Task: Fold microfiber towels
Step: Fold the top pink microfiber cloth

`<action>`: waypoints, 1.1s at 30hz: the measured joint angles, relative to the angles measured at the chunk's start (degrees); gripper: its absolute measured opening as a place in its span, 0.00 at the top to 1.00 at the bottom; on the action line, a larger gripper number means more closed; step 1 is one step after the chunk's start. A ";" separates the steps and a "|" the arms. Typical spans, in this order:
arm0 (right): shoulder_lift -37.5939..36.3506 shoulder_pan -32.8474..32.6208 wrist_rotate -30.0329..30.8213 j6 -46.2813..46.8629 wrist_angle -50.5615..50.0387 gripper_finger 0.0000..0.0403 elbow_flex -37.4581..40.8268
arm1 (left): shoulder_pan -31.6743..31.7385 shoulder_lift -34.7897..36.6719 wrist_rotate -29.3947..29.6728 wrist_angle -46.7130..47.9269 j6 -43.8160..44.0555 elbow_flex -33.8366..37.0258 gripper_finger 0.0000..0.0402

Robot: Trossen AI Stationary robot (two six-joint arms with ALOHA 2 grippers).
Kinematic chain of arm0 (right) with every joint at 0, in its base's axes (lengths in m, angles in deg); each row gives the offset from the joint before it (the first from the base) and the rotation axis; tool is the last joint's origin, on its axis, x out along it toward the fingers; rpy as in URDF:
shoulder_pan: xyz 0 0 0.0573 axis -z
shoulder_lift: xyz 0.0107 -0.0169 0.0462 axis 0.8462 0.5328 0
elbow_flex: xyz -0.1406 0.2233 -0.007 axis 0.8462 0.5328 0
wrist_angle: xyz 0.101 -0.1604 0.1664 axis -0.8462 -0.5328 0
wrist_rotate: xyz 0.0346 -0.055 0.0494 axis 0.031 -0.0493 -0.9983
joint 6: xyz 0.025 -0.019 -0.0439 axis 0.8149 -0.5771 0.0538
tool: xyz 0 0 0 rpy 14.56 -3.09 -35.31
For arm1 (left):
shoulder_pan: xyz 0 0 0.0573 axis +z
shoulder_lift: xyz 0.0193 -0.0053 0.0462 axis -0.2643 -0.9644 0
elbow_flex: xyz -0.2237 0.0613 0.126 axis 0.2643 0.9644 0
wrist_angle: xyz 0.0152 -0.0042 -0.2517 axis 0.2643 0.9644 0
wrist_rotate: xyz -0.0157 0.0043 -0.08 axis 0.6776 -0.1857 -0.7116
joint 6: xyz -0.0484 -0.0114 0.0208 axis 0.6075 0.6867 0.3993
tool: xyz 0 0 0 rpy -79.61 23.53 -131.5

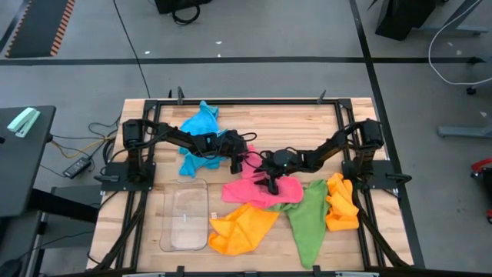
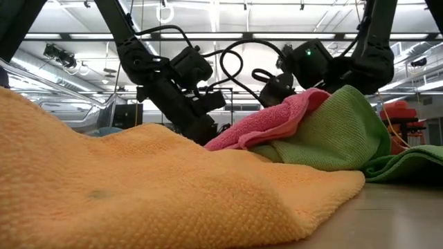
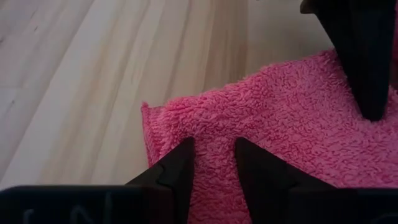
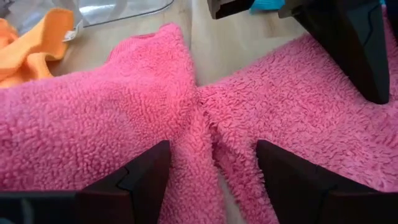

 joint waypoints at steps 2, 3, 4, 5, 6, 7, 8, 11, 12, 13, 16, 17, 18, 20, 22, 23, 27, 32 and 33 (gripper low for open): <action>-1.42 -0.06 -0.63 0.09 -0.30 0.39 -0.73 | 0.02 0.00 0.11 0.06 -0.01 0.00 0.68; -2.29 -0.17 -0.86 -0.24 -0.15 0.39 -1.06 | 0.02 0.00 0.15 0.08 -0.01 0.00 0.68; -3.17 -0.28 -0.88 -0.83 0.15 0.39 -1.33 | 0.02 0.00 0.17 0.10 -0.01 0.00 0.68; -3.97 -0.41 -0.88 -1.48 0.15 0.39 -1.31 | 0.02 0.00 0.17 0.13 -0.01 0.00 0.68; -4.63 -0.42 -0.69 -2.14 -0.29 0.39 -1.31 | 0.02 0.00 0.18 0.13 -0.01 0.00 0.68; -5.42 -0.42 -0.31 -2.59 -1.47 0.39 -1.26 | 0.02 0.00 0.18 0.14 -0.04 0.00 0.68; -6.15 -0.42 0.01 -2.78 -2.37 0.39 -1.18 | 0.02 0.00 0.17 0.15 -0.06 0.00 0.68; -8.43 -0.09 2.05 -3.38 -6.41 0.39 -1.24 | 0.02 0.00 0.17 0.19 -0.07 0.00 0.70; -8.82 0.04 2.80 -3.59 -8.39 0.39 -1.26 | 0.02 0.00 0.17 0.19 -0.07 0.00 0.70; -8.89 0.10 3.15 -3.67 -9.87 0.39 -1.17 | 0.02 0.00 0.17 0.21 -0.07 0.00 0.70; -7.79 0.13 3.25 -3.52 -9.88 0.39 -0.68 | 0.02 0.00 0.17 0.21 -0.05 0.00 0.71; -7.01 0.13 3.25 -3.16 -9.83 0.39 -0.48 | 0.02 0.00 0.17 0.22 -0.05 0.00 0.71; -5.85 0.13 3.25 -2.82 -9.87 0.39 -0.14 | 0.02 0.00 0.17 0.22 -0.05 0.00 0.71; -3.09 0.13 3.31 -1.79 -8.39 0.39 0.30 | 0.02 0.00 0.16 0.21 -0.04 0.00 0.70; -1.17 0.03 3.44 -0.98 -6.16 0.39 0.01 | 0.02 0.00 0.17 0.23 -0.05 0.00 0.70; -0.35 0.01 3.52 -0.73 -5.77 0.39 0.00 | 0.02 0.00 0.17 0.28 -0.02 0.00 0.70; -1.07 -0.02 3.45 -0.21 -5.68 0.39 -0.04 | 0.00 0.00 0.17 0.32 0.19 0.00 0.70; -6.58 -0.02 4.18 -0.99 -10.25 0.39 0.30 | 0.00 0.00 0.15 0.37 0.30 0.00 0.71; -7.87 -0.02 4.33 -1.24 -11.14 0.39 0.28 | 0.00 0.00 0.16 0.37 0.30 0.00 0.71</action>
